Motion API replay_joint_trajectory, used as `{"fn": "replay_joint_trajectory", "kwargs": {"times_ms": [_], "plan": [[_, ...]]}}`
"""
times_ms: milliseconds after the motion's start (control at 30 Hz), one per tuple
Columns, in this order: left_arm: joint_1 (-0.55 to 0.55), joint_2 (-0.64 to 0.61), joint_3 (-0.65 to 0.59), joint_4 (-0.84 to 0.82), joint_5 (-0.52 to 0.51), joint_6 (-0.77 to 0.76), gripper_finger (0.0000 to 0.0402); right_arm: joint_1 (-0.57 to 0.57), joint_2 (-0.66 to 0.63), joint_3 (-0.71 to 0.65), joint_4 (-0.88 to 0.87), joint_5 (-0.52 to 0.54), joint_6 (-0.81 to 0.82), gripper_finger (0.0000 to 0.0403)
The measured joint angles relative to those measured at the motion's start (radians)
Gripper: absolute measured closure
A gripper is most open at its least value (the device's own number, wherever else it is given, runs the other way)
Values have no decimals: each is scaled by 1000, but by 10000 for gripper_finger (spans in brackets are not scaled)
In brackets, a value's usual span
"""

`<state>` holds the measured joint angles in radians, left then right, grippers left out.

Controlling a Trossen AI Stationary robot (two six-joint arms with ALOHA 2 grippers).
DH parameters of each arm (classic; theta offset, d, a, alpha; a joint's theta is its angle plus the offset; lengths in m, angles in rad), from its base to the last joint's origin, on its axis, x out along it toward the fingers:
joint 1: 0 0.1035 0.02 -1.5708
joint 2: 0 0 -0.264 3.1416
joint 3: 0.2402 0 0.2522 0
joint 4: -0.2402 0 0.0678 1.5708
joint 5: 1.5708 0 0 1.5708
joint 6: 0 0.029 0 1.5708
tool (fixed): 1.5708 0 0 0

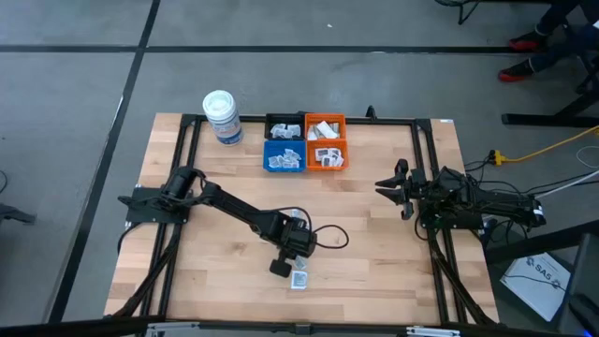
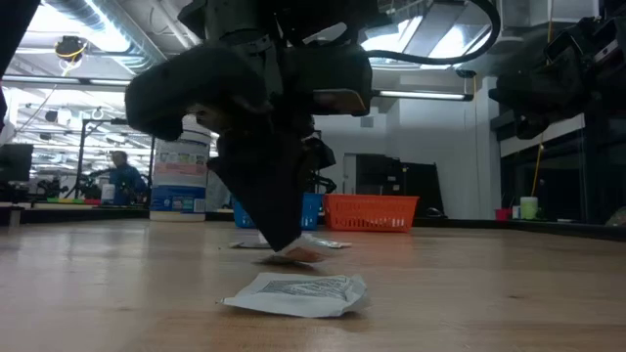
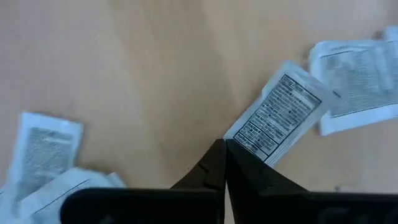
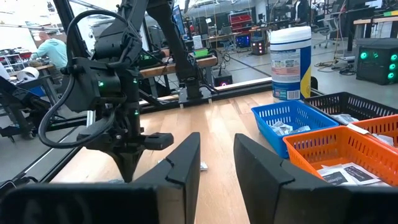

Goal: Pick & Place First Aid Supplies
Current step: Put the ointment pack into the blue bin

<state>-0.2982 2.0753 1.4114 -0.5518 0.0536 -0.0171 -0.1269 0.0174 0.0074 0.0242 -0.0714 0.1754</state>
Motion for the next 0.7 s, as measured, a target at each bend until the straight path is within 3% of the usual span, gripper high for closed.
{"fn": "replay_joint_trajectory", "kwargs": {"times_ms": [233, 700], "plan": [[-2, -40, -2, 5, 94, -24, 400, 0, 0, 0, 0, 0, 0, 303], [14, -145, 0, 2, 159, -66, 400, 0, 0, 0, 0, 0, 0, 303]]}}
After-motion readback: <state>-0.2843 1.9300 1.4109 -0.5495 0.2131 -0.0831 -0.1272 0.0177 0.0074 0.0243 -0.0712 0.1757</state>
